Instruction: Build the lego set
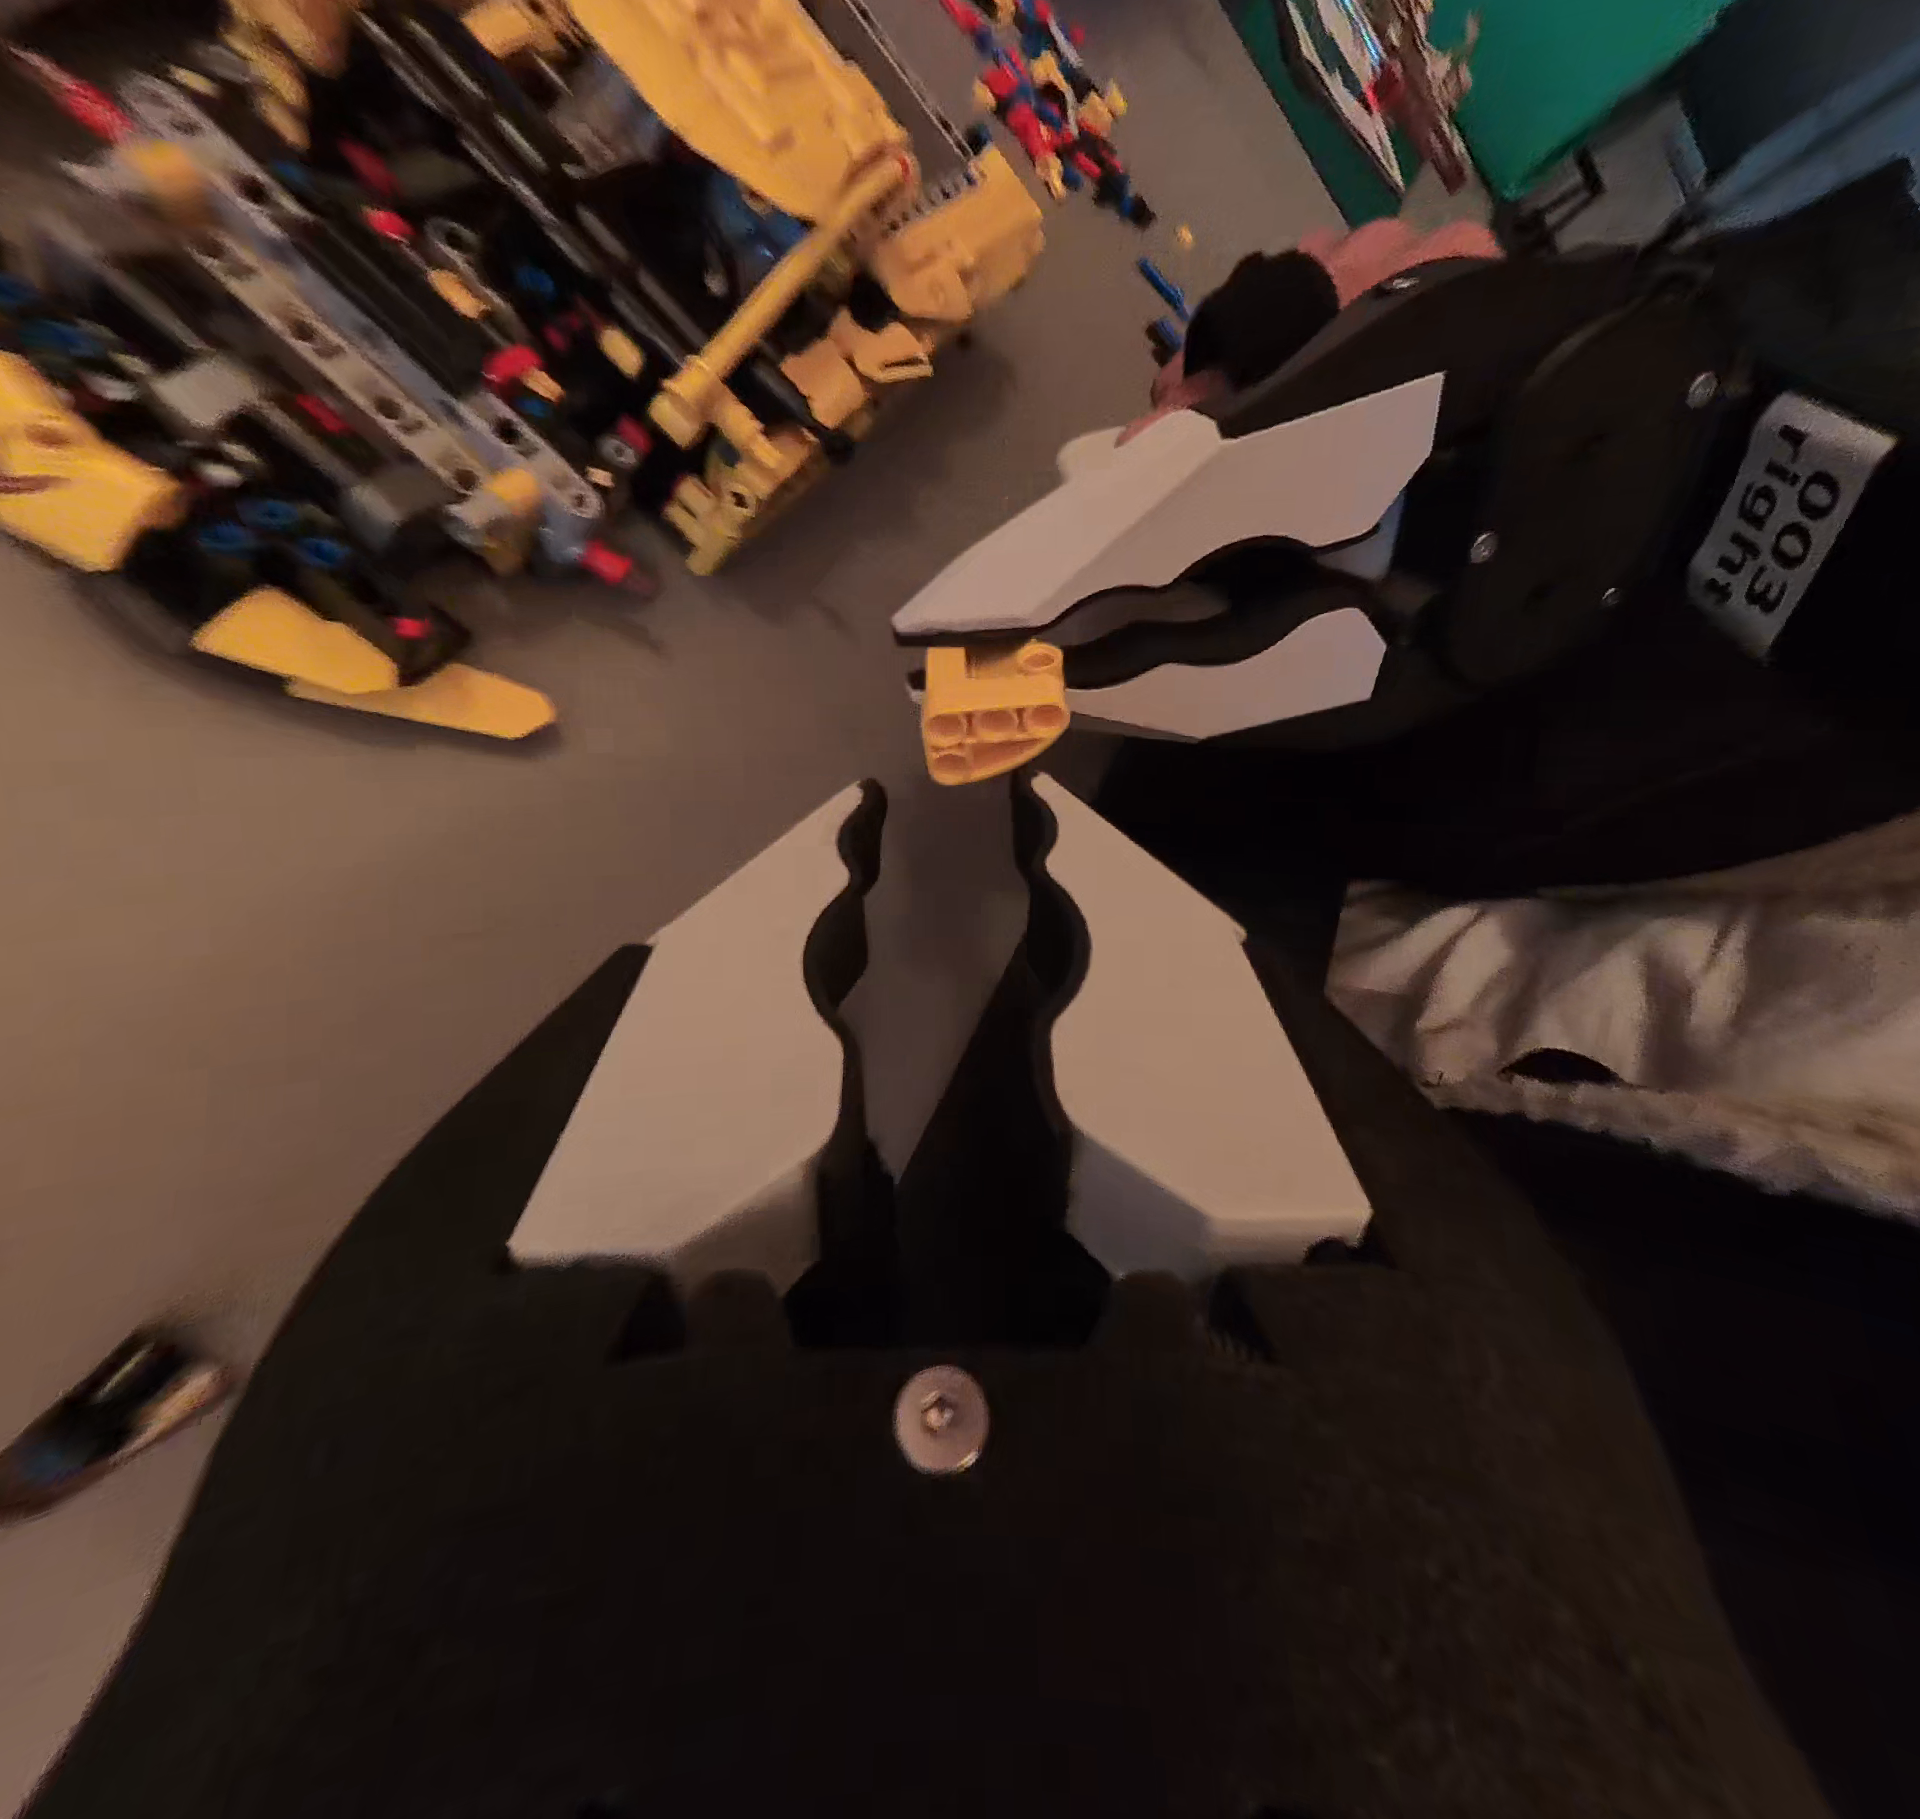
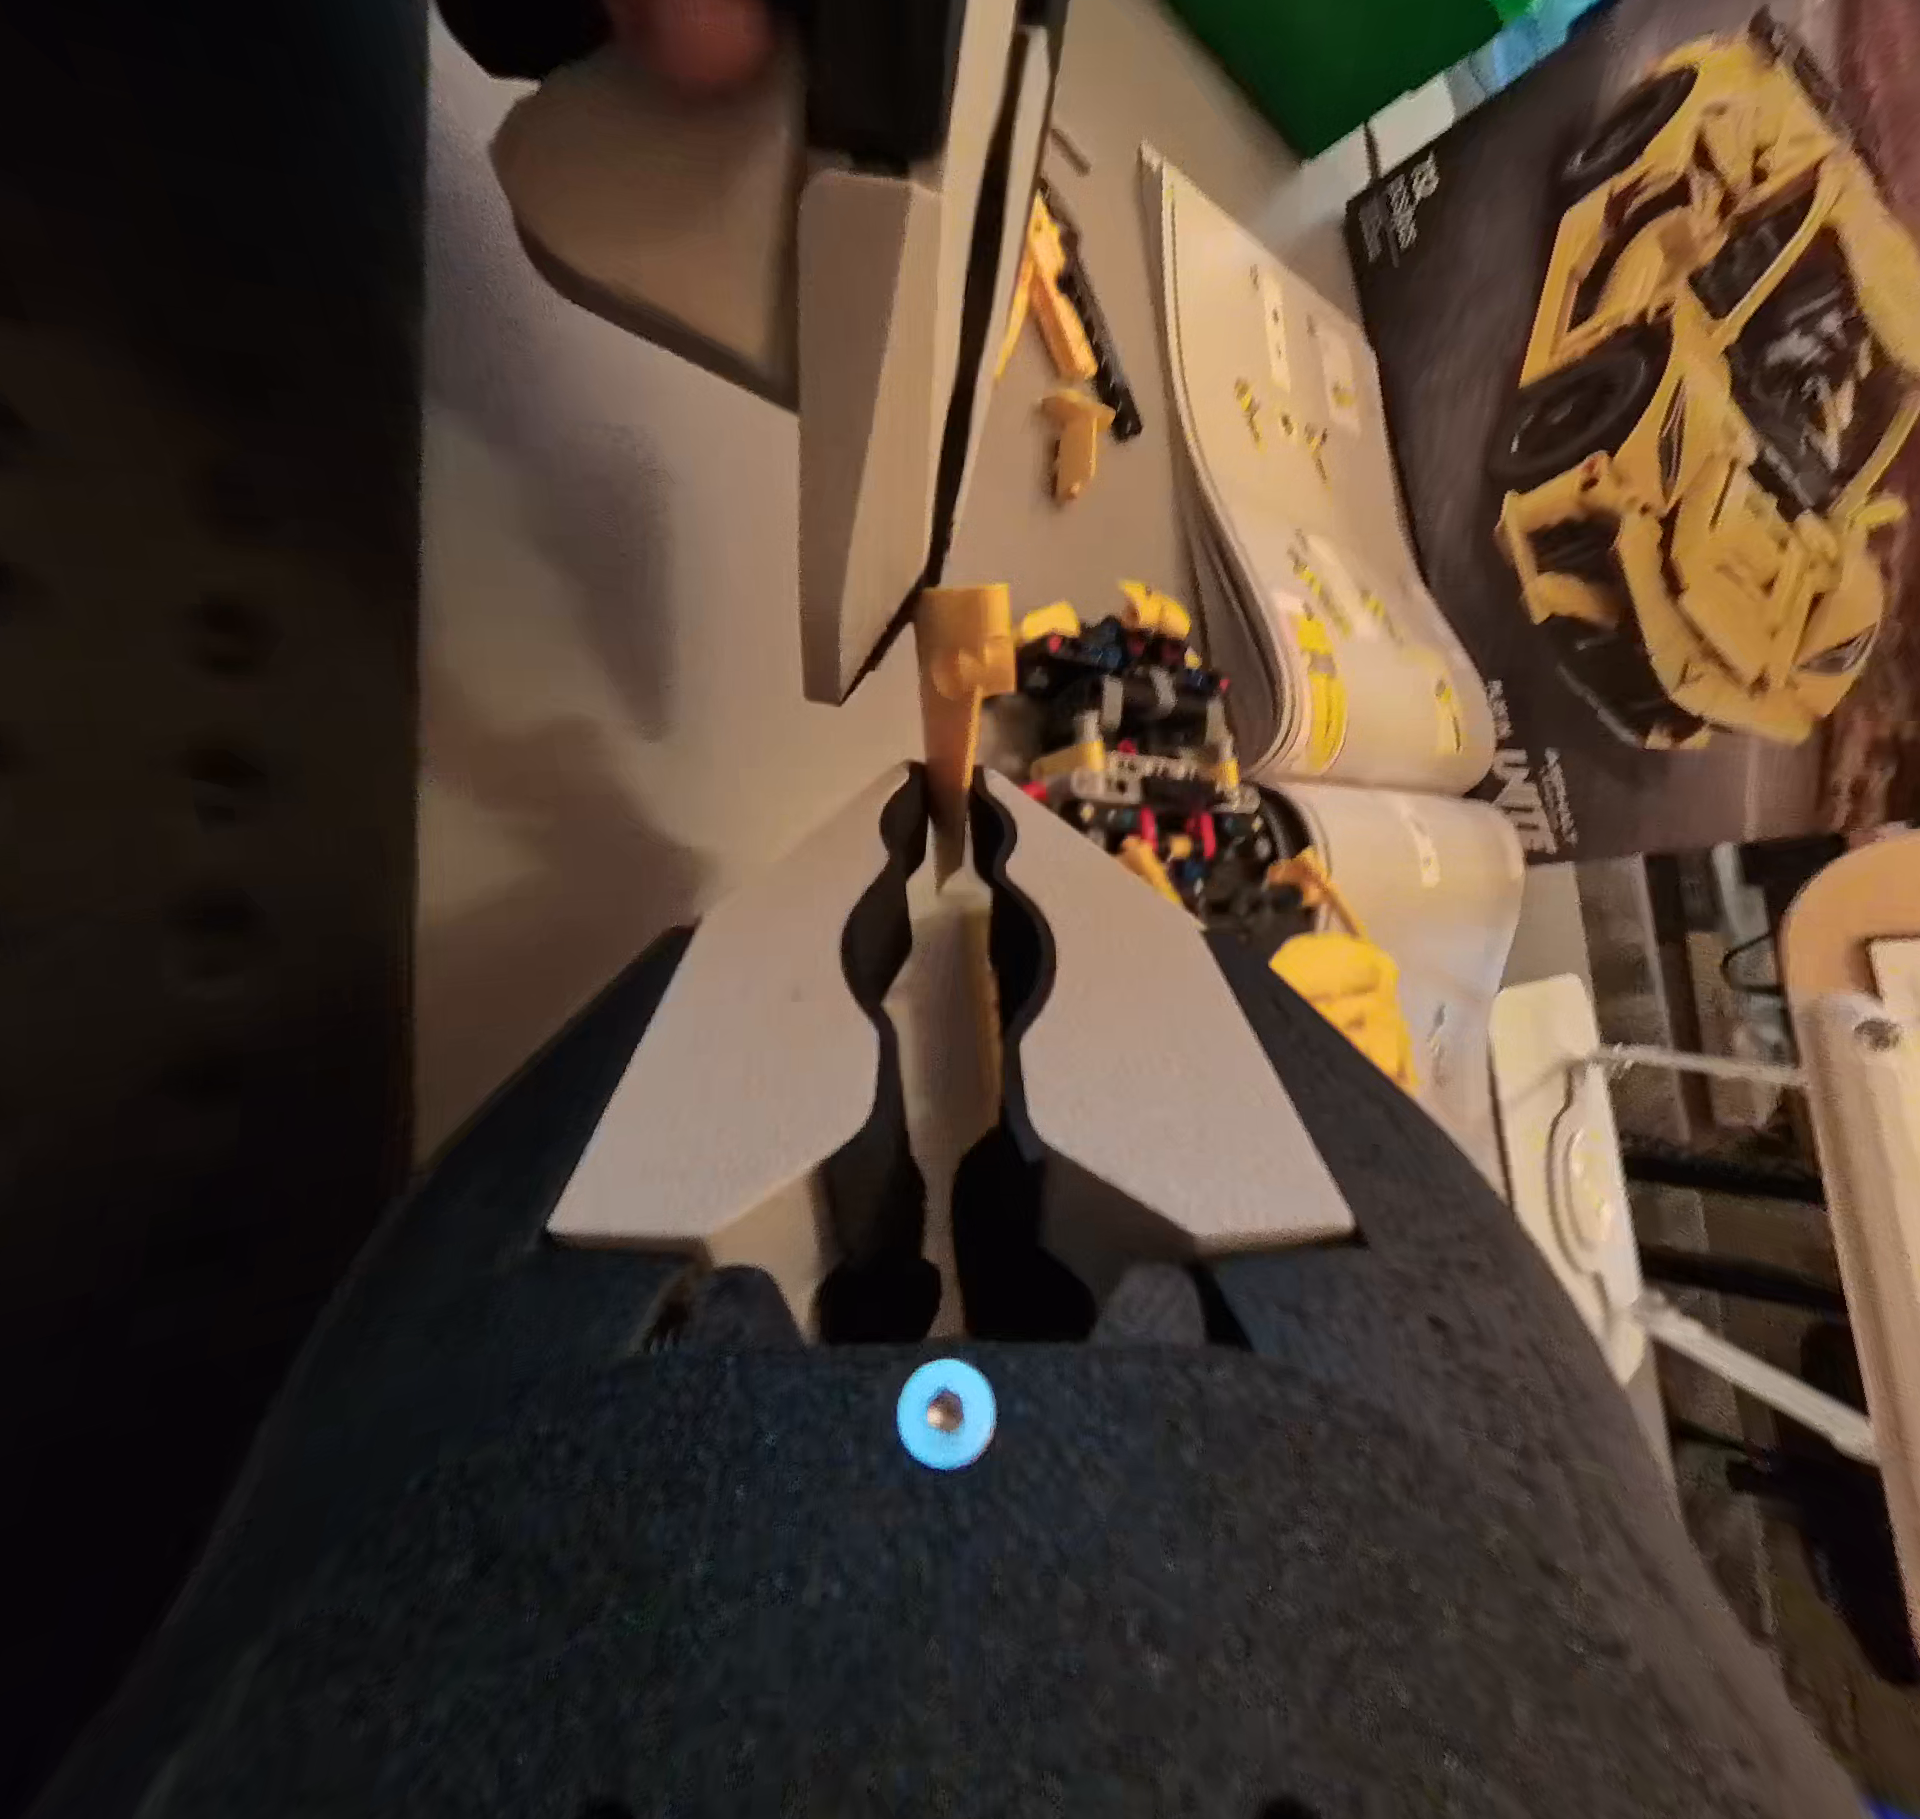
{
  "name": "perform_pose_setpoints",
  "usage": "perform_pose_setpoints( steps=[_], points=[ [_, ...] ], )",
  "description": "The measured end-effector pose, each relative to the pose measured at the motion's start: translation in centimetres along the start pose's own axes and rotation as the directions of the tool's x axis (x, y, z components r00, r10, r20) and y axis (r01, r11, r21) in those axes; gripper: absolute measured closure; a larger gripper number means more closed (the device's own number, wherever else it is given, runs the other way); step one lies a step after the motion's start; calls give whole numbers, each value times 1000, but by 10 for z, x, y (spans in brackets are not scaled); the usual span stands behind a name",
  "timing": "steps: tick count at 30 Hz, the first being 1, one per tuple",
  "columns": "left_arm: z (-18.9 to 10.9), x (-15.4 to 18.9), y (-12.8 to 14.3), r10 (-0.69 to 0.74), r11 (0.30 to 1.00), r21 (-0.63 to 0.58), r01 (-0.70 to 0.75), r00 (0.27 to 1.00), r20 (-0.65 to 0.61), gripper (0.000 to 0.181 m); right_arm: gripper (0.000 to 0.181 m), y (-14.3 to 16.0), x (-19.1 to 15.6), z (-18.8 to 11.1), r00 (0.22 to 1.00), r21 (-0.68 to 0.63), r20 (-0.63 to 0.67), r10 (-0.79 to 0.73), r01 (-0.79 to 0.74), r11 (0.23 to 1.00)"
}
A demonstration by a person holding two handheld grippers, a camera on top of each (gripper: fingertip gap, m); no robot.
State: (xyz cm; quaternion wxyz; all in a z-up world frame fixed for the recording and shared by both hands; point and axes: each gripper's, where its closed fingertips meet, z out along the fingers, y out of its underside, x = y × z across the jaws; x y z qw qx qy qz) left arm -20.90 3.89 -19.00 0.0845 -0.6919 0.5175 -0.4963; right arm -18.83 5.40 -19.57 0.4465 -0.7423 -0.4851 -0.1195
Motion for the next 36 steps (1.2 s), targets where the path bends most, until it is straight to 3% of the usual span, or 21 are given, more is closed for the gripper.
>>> perform_pose_setpoints(
  steps=[4, 6, 8, 11, 14, 15, 17, 19, 21, 24, 26, 30, 32, 36],
  points=[
    [28, 6, 10, 65, 995, -79, -66, 998, -9, 173, 175, 19, -10, -8, 999, -53, -3, 34, -34, 998],
    [36, 8, 11, 102, 990, -93, -102, 995, 0, 170, 175, 28, -12, -10, 999, -84, -8, 37, -38, 996],
    [40, 10, 9, 110, 990, -94, -109, 994, 3, 154, 175, 36, -14, -12, 999, -103, -12, 37, -38, 994],
    [41, 9, 1, 126, 990, -66, -124, 992, 23, 143, 175, 47, -19, -13, 1000, -128, -1, 29, -29, 991],
    [47, 10, 1, 129, 988, -87, -126, 991, 23, 145, 175, 47, -22, -11, 1000, -118, 12, 27, -25, 993],
    [50, 10, 2, 131, 987, -98, -128, 991, 26, 157, 175, 47, -23, -11, 999, -119, 23, 30, -27, 992],
    [53, 9, 3, 143, 984, -111, -138, 989, 39, 157, 175, 49, -25, -10, 999, -122, 32, 44, -39, 992],
    [53, 9, 2, 150, 983, -110, -145, 988, 40, 157, 172, 50, -25, -12, 994, -99, 43, 104, -100, 990],
    [51, 4, 1, 212, 973, -110, -202, 974, 80, 158, 155, 50, -24, -23, 970, -88, 83, 229, -222, 971],
    [42, 2, -6, 387, 922, -80, -380, 913, 130, 158, 142, 57, -4, -65, 845, -10, 125, 520, -523, 852],
    [38, -1, -7, 510, 860, -83, -503, 844, 166, 158, 142, 96, 19, -103, 727, -3, 51, 684, -685, 728],
    [42, 0, 1, 611, 791, -109, -602, 781, 127, 157, 138, 221, 48, -179, 451, -35, -276, 848, -887, 461],
    [50, 1, 9, 631, 774, -139, -618, 771, 83, 157, 138, 257, 52, -198, 400, -44, -370, 838, -909, 414],
    [61, 4, 20, 692, 716, -185, -673, 719, 64, 157, 145, 281, 57, -194, 389, -59, -398, 831, -915, 400]
  ],
)
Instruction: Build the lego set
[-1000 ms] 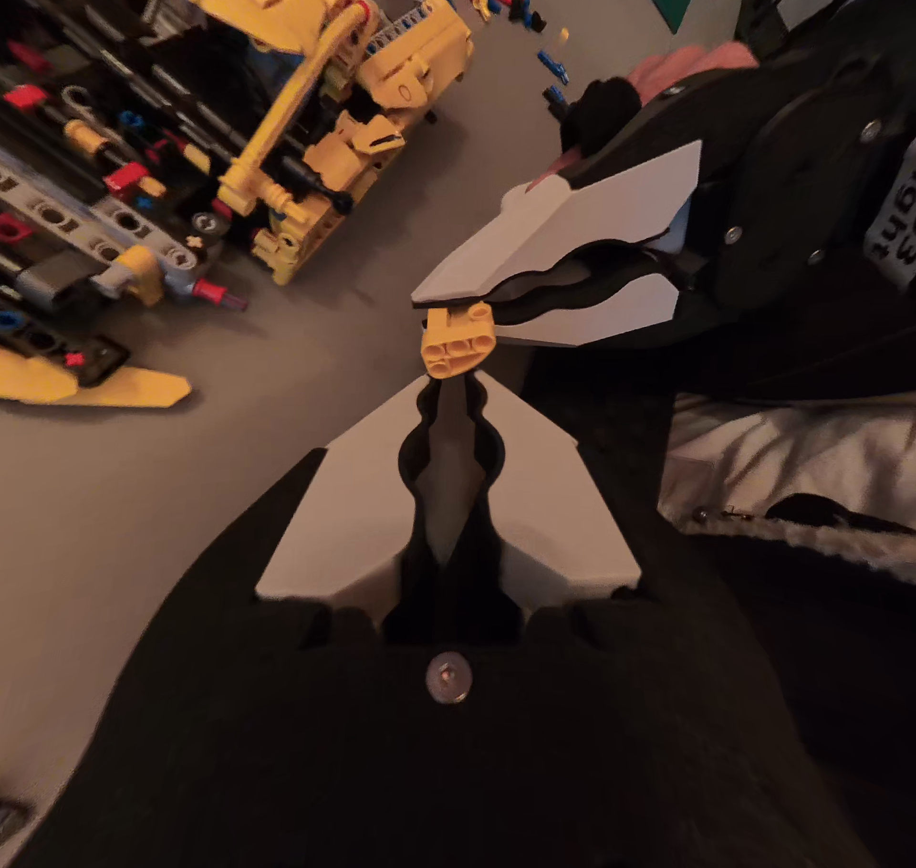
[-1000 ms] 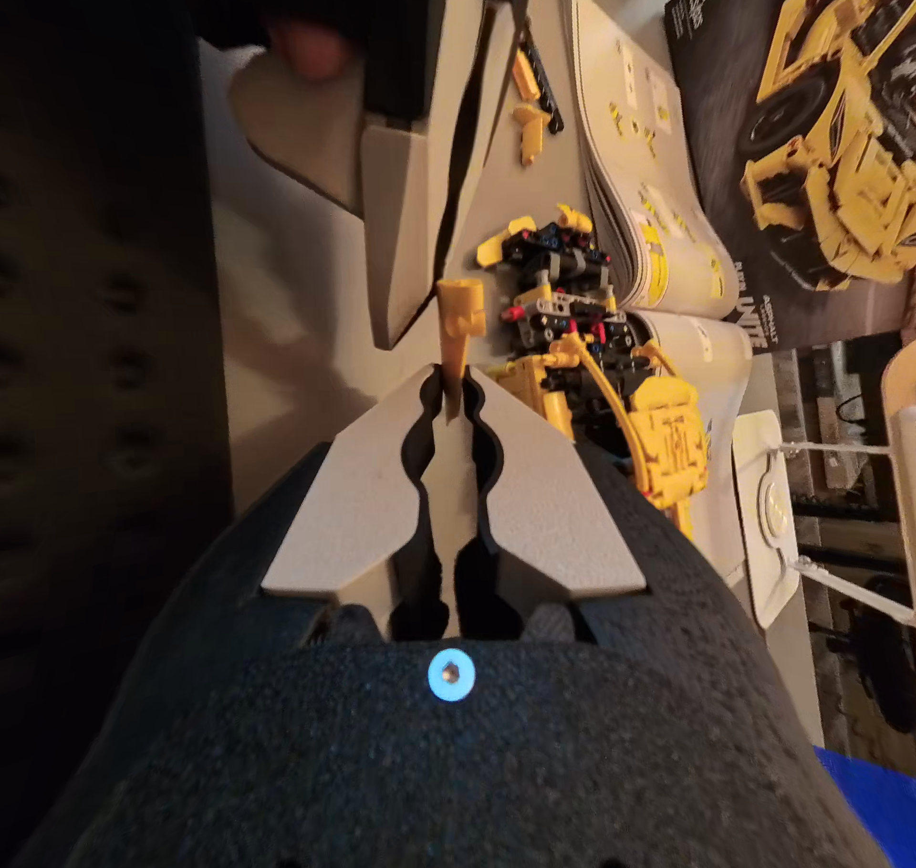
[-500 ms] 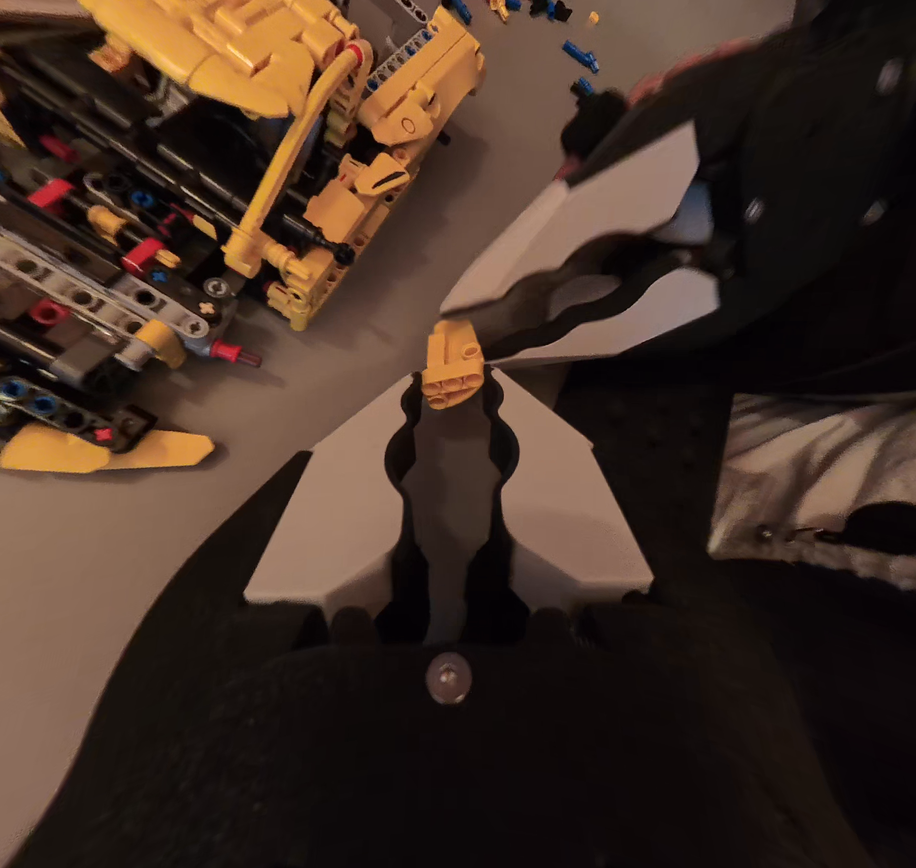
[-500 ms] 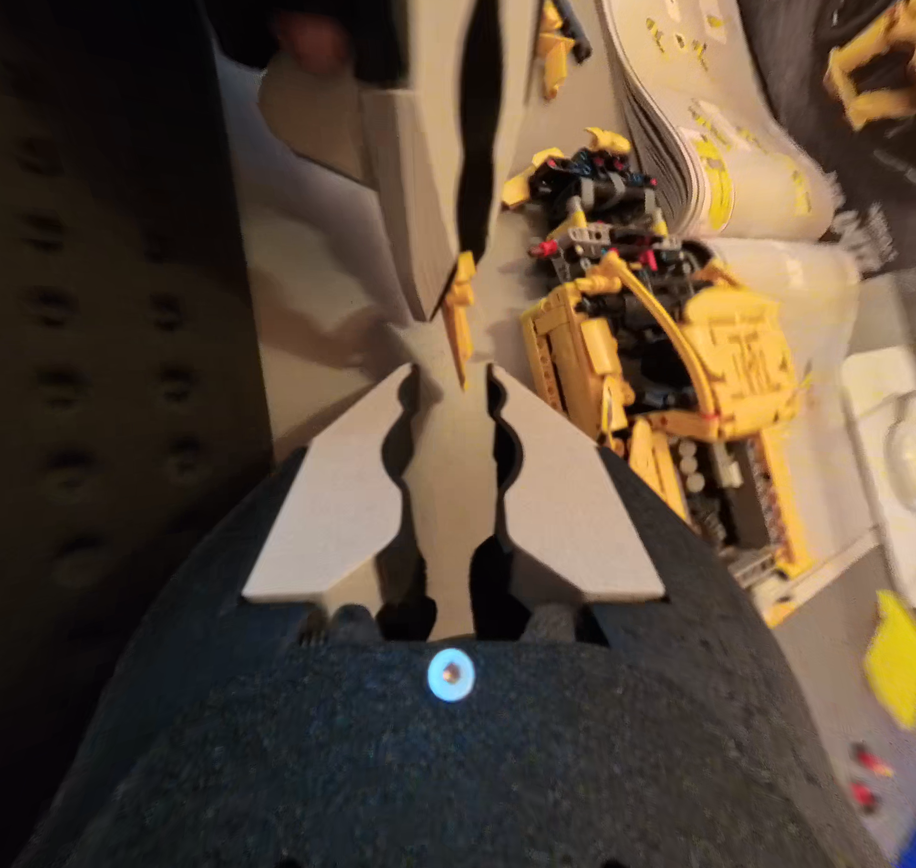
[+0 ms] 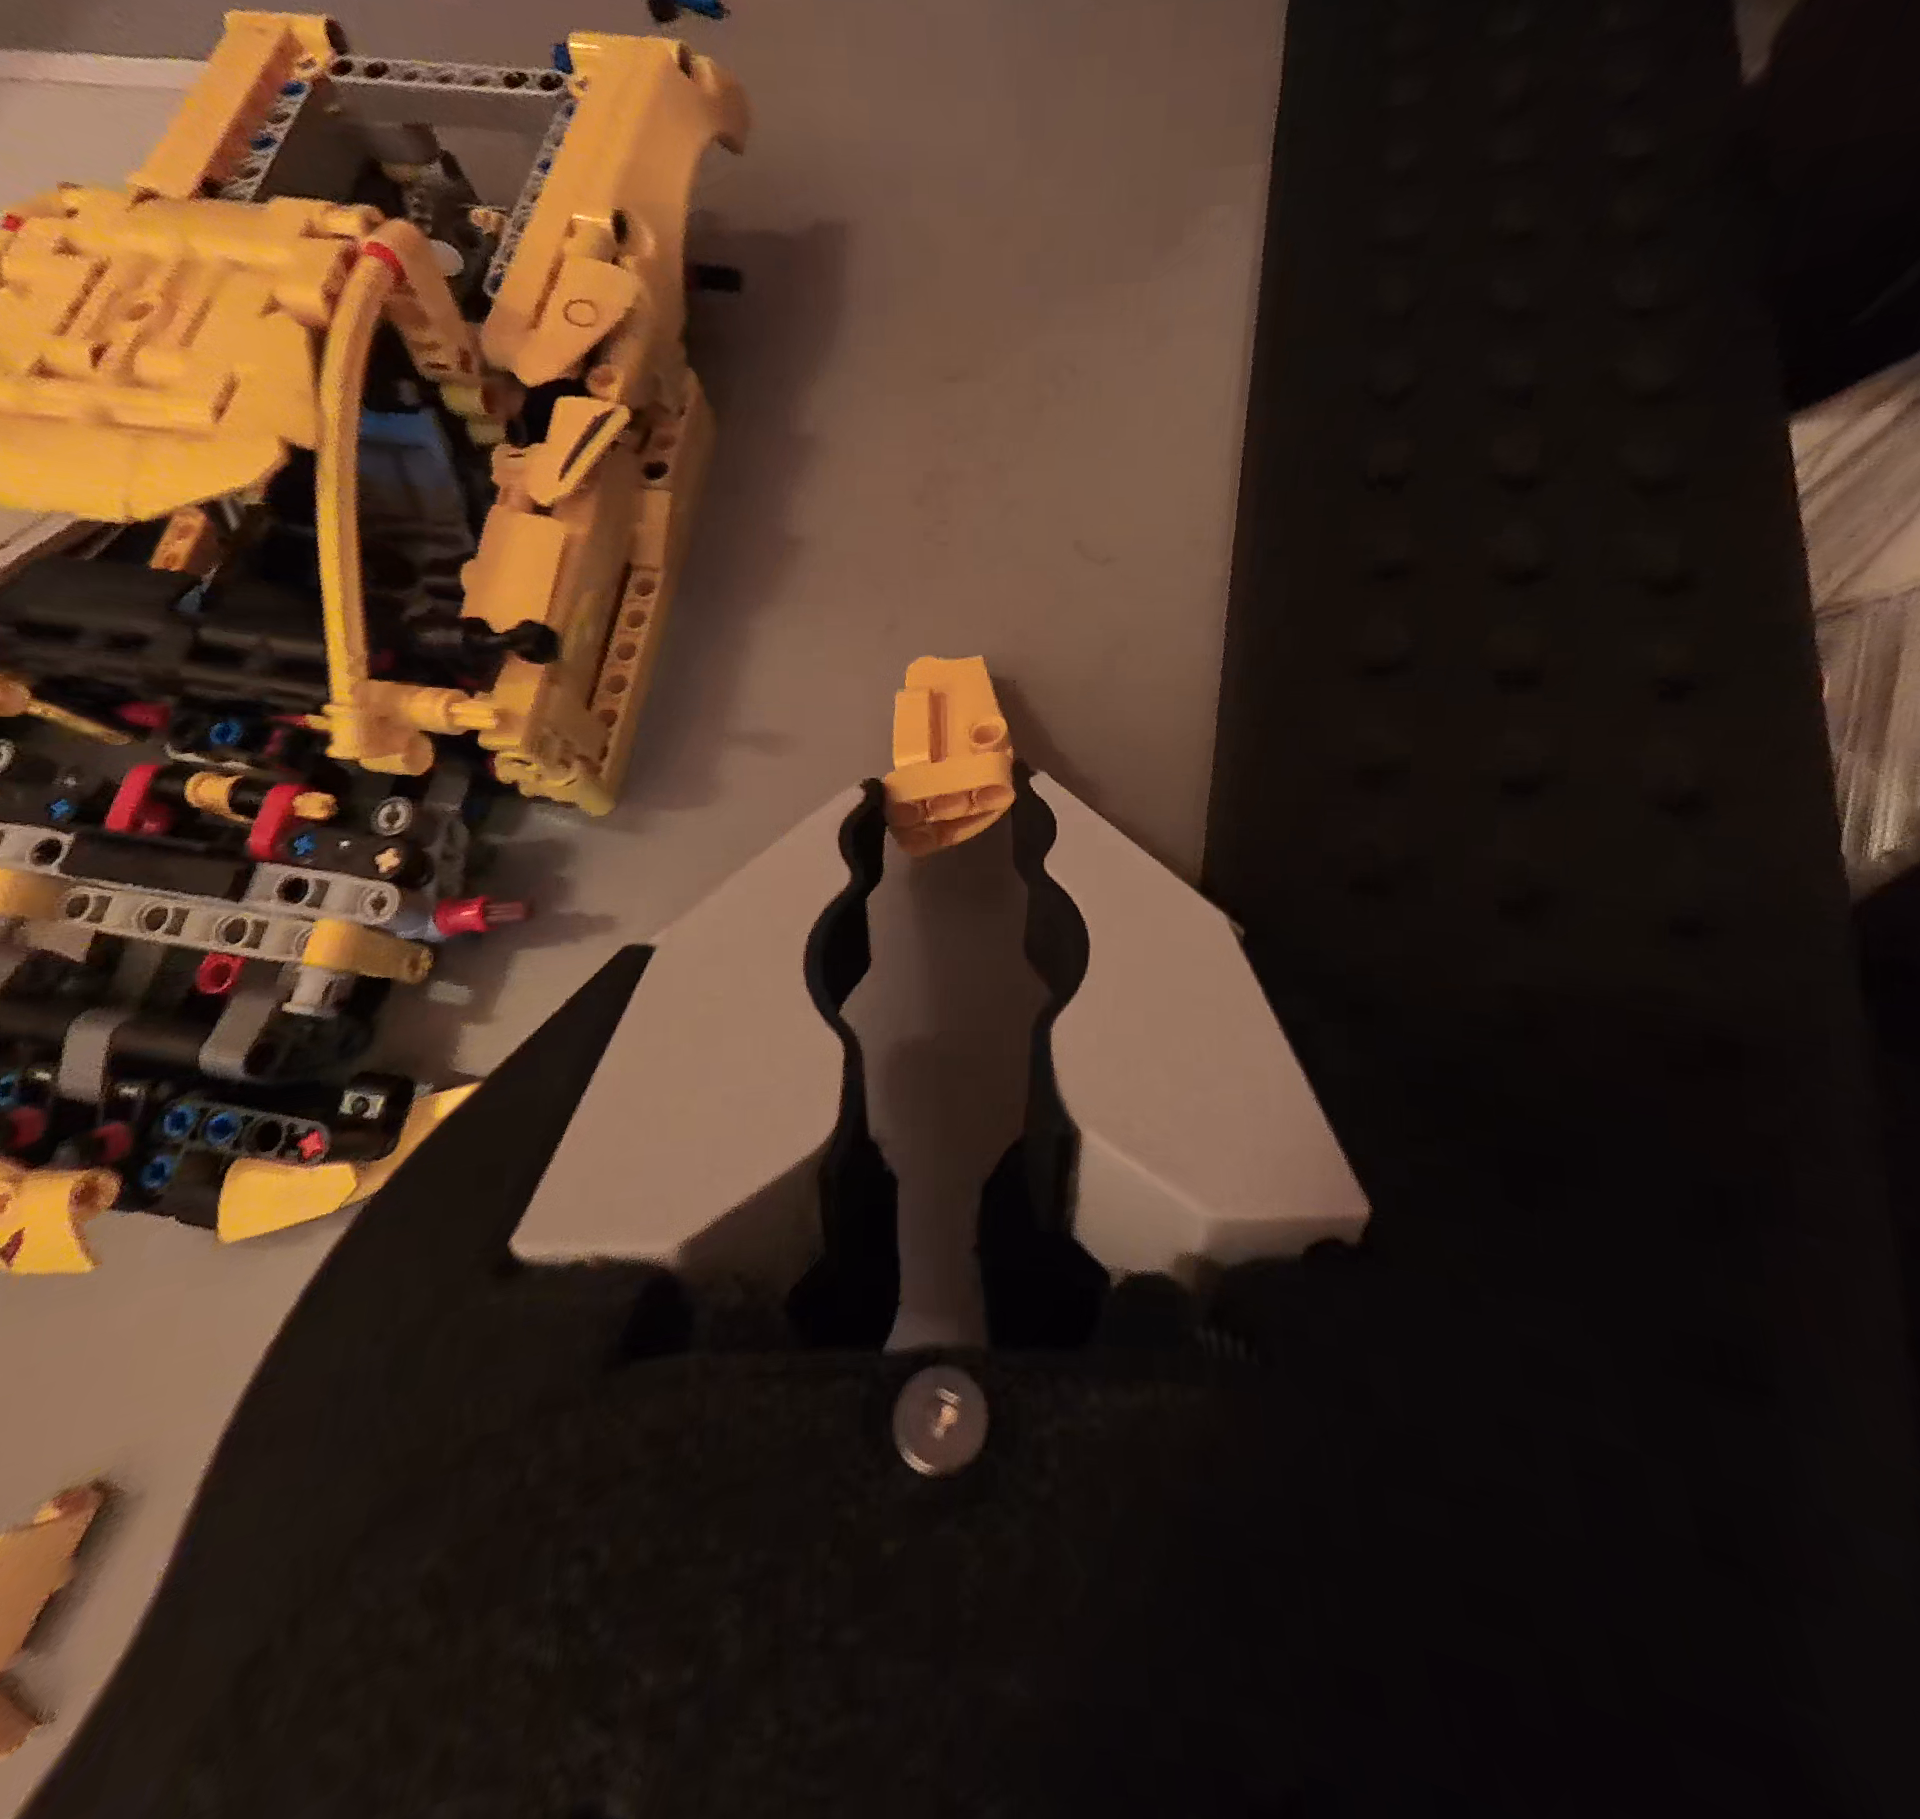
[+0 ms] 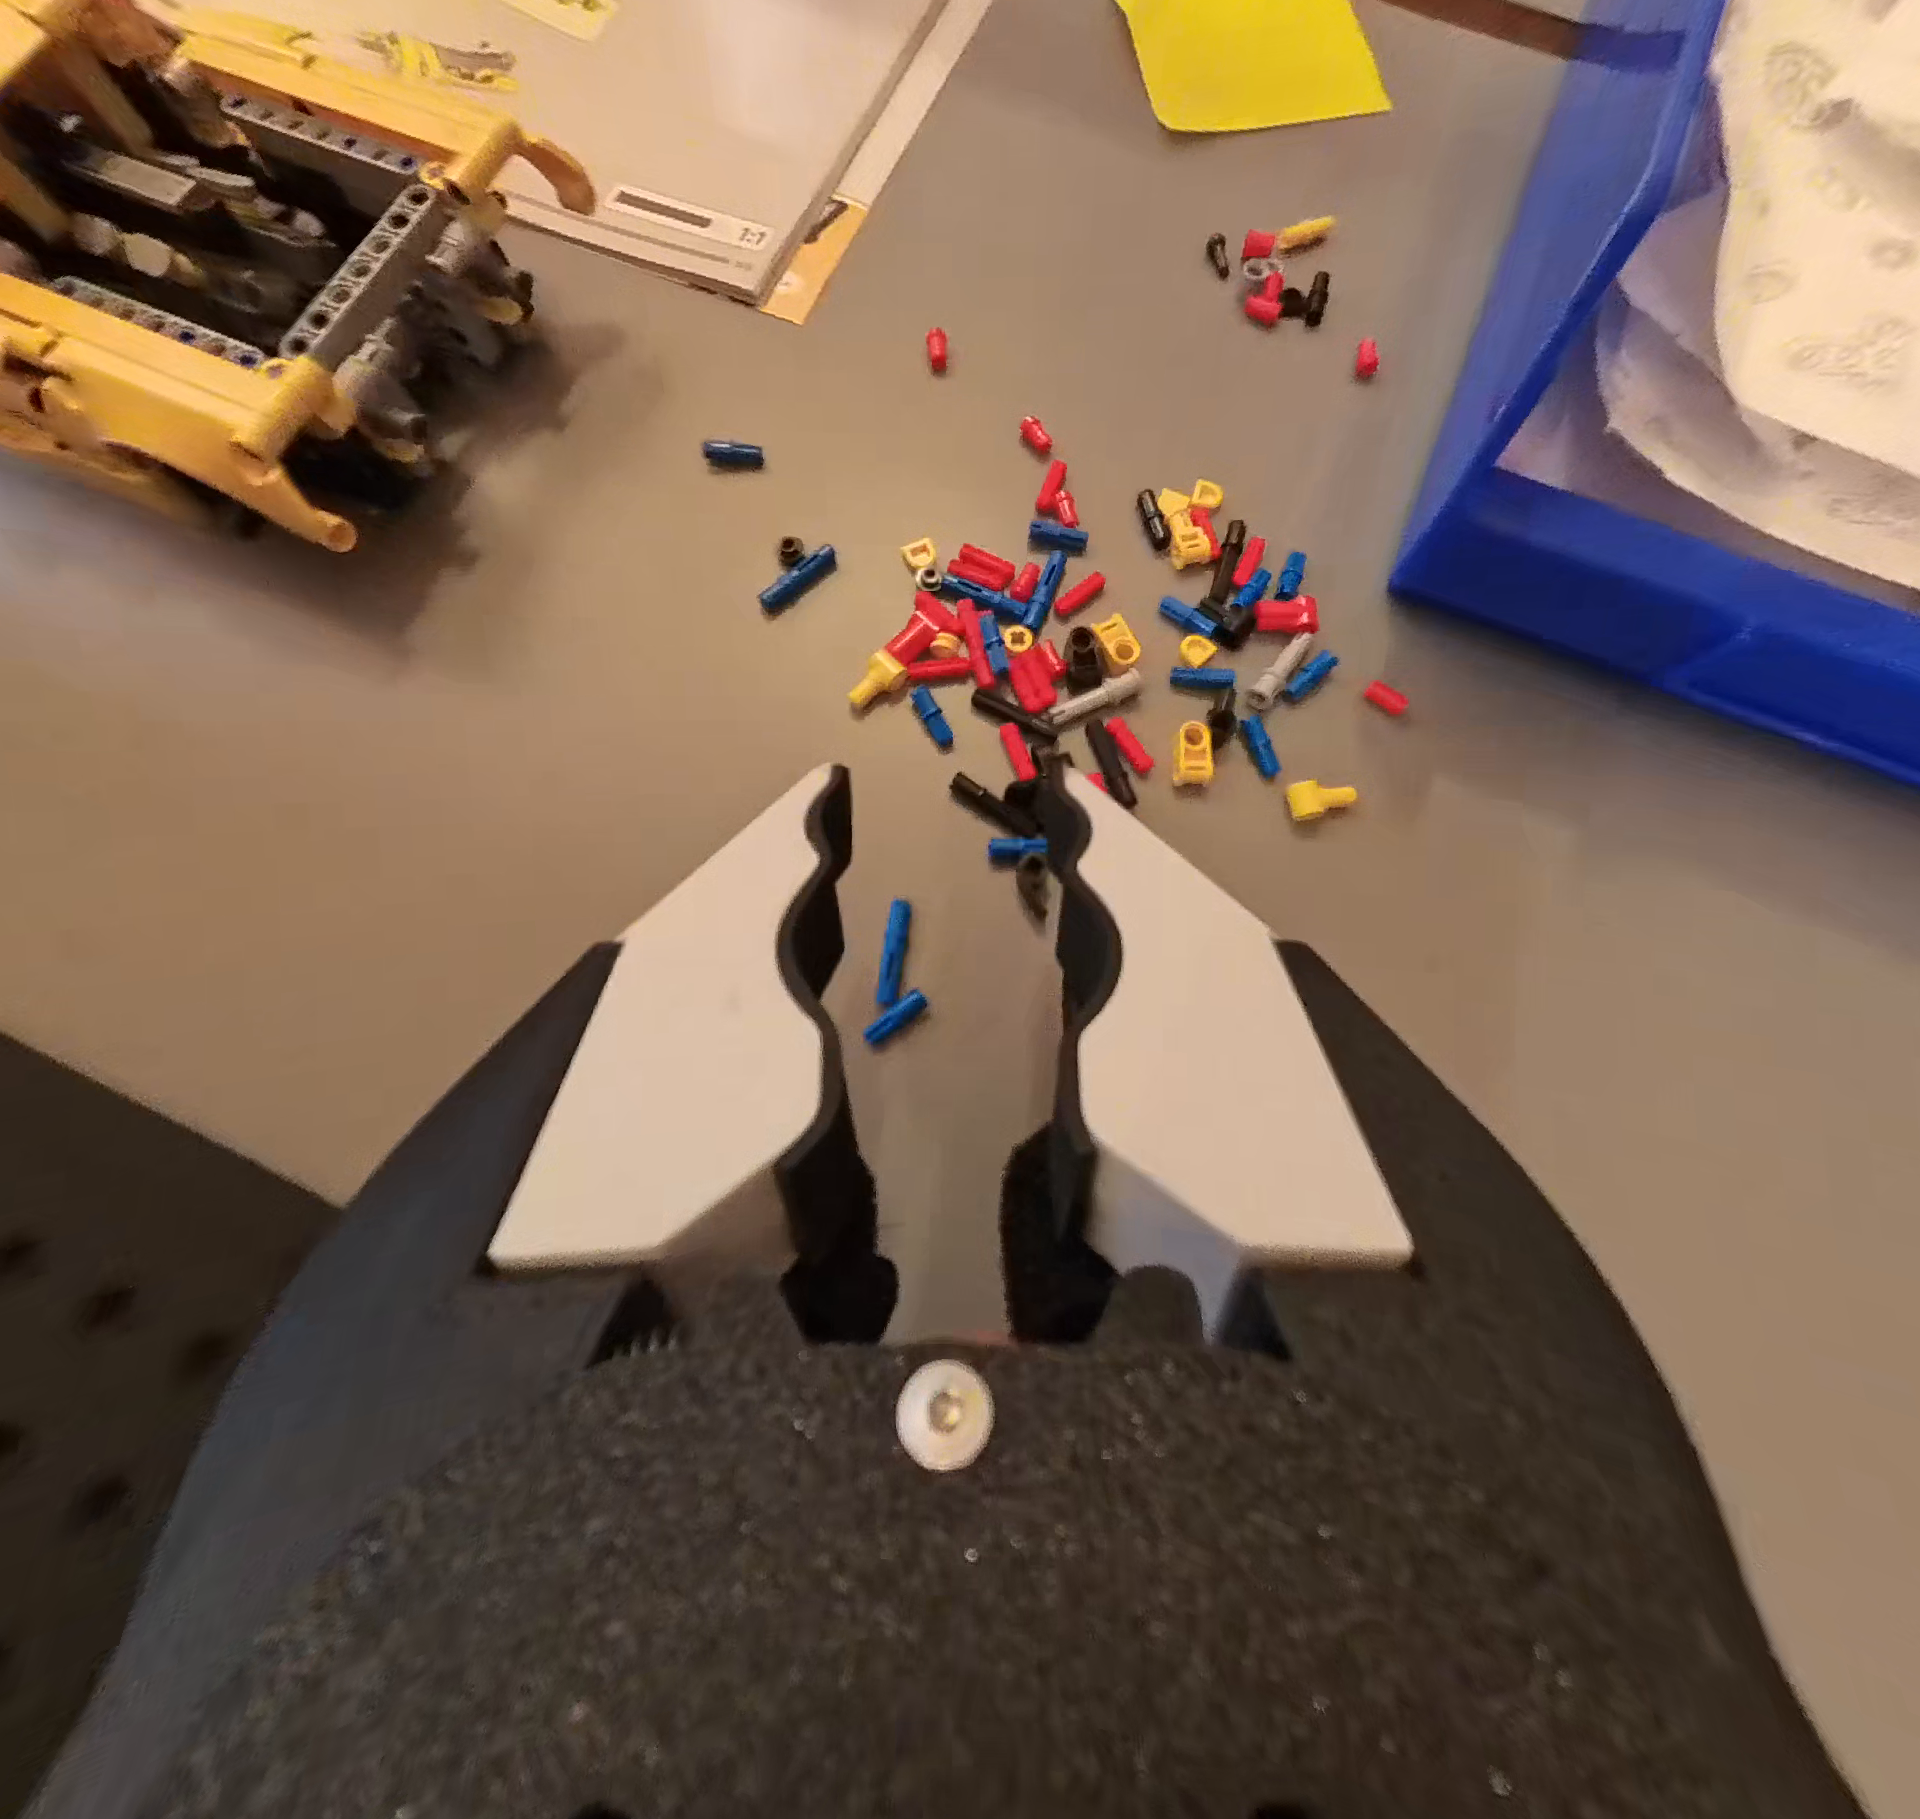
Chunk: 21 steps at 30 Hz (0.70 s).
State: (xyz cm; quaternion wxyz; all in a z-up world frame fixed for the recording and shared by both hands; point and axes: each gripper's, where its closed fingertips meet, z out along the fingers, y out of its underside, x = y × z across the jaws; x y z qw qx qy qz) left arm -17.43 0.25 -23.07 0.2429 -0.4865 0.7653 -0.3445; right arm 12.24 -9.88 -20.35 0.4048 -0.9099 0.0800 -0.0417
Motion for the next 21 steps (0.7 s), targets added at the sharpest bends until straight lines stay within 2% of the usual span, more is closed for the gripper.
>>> perform_pose_setpoints(
  steps=[3, 6, 11, 13, 16, 21],
  points=[
    [5, 4, 4, 47, 999, -22, -47, 999, 13, 157, 148, 0, 0, 19, 994, -31, 85, 64, -61, 998],
    [8, 4, 6, 64, 997, -32, -64, 998, 27, 157, 158, -11, 5, 35, 996, -30, 85, -9, 11, 999],
    [6, 9, 4, 38, 999, -3, -38, 999, -13, 153, 160, -30, 11, 57, 989, -47, 130, -66, 73, 996],
    [1, 8, -2, 5, 999, 40, -4, 999, -32, 150, 160, -37, 12, 69, 986, -57, 145, -84, 94, 994],
    [-16, 0, -20, -102, 979, 167, 117, 990, -95, 149, 160, -45, 16, 87, 983, -80, 150, -106, 119, 990],
    [-50, -30, -42, -268, 878, 365, 309, 950, -158, 149, 163, -49, 25, 110, 977, -119, 154, -148, 167, 979]
  ],
)
